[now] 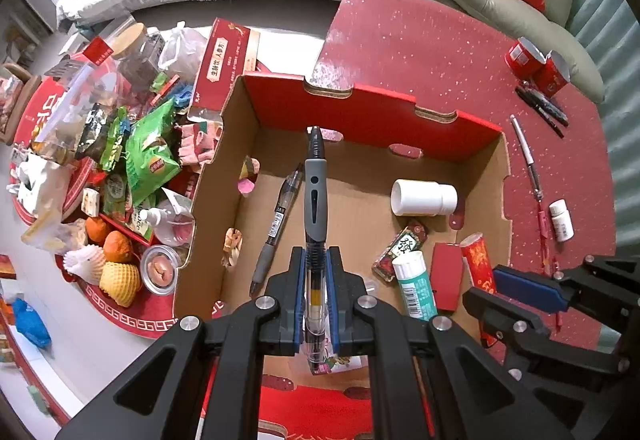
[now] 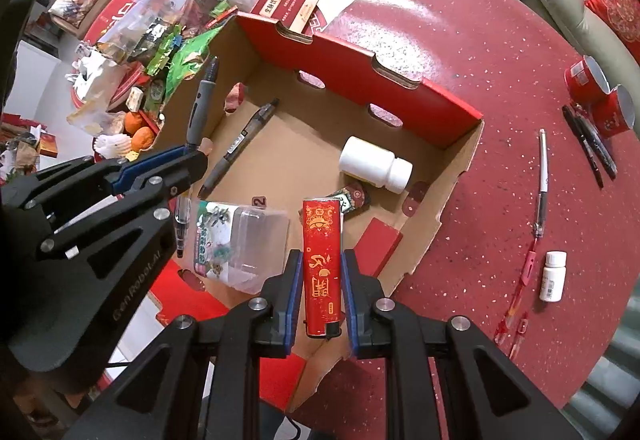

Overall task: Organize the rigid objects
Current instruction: 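Carry the grey pen and red tube over the cardboard box, then open both grippers to drop the grey pen and red tube into the box, then move both open grippers back over the red pens on the table, then grasp a pink pen with the left gripper while the right gripper grasps a red pen, then carry the pink pen and red pen over the cardboard box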

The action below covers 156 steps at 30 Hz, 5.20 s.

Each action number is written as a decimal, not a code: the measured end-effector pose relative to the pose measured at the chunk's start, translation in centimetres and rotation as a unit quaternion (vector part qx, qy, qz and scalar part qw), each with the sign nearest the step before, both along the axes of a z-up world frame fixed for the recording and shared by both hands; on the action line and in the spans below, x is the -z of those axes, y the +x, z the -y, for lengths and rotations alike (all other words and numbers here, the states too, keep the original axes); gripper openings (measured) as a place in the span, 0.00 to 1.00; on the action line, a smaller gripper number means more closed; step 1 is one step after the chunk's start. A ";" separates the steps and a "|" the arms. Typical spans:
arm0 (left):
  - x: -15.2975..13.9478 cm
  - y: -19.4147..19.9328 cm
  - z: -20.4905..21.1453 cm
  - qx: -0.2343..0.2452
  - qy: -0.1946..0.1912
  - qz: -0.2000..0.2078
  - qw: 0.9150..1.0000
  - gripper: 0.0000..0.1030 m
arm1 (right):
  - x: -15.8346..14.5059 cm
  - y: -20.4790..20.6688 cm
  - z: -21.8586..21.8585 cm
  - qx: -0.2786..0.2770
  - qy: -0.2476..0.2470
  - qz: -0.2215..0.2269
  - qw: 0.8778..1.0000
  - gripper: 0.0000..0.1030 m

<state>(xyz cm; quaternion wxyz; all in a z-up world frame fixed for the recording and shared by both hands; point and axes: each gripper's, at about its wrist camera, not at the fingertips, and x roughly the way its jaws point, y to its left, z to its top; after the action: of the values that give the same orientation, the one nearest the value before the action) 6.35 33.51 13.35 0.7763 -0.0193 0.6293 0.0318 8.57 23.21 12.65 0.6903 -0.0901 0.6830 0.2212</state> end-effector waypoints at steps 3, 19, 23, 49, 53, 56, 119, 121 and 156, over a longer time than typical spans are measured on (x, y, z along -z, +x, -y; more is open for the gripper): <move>0.6 0.3 0.0 0.000 0.002 -0.007 1.000 0.10 | 0.6 0.3 -0.2 0.003 -0.002 -0.006 1.000 0.19; 2.4 0.6 0.0 0.014 0.000 -0.021 1.000 0.29 | 2.8 0.6 -0.7 0.010 -0.013 -0.026 1.000 0.20; 1.5 0.3 -0.7 -0.004 -0.003 0.006 1.000 0.75 | 2.7 0.5 -0.3 0.011 -0.018 -0.023 1.000 0.52; 0.7 -5.8 18.2 0.146 -0.096 -0.059 0.983 0.79 | 5.7 -13.3 28.9 0.331 -0.060 -0.106 0.936 0.95; 2.8 -4.5 23.1 0.139 -0.065 -0.060 0.986 0.79 | 6.3 -14.6 31.5 0.336 -0.051 -0.113 0.934 0.95; 5.6 -2.0 25.9 0.106 -0.060 -0.066 0.990 0.79 | 6.8 -14.7 32.9 0.326 -0.050 -0.108 0.938 0.95; 0.5 -6.9 28.5 0.187 -0.056 -0.071 0.978 0.10 | 2.1 -9.0 33.3 0.203 0.022 -0.046 0.978 0.10; -0.8 -7.6 27.7 0.185 -0.051 -0.064 0.979 0.10 | 1.4 -8.9 32.7 0.197 0.026 -0.043 0.979 0.10; -3.8 -9.4 1.8 0.006 -0.051 0.012 0.999 0.10 | -4.4 -7.6 7.3 0.048 0.038 0.019 0.998 0.11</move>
<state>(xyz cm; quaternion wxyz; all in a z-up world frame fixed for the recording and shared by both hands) -3.08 31.75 17.13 0.7818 -0.0552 0.6211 -0.0055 0.99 15.96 17.01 0.7159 -0.0353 0.6643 0.2118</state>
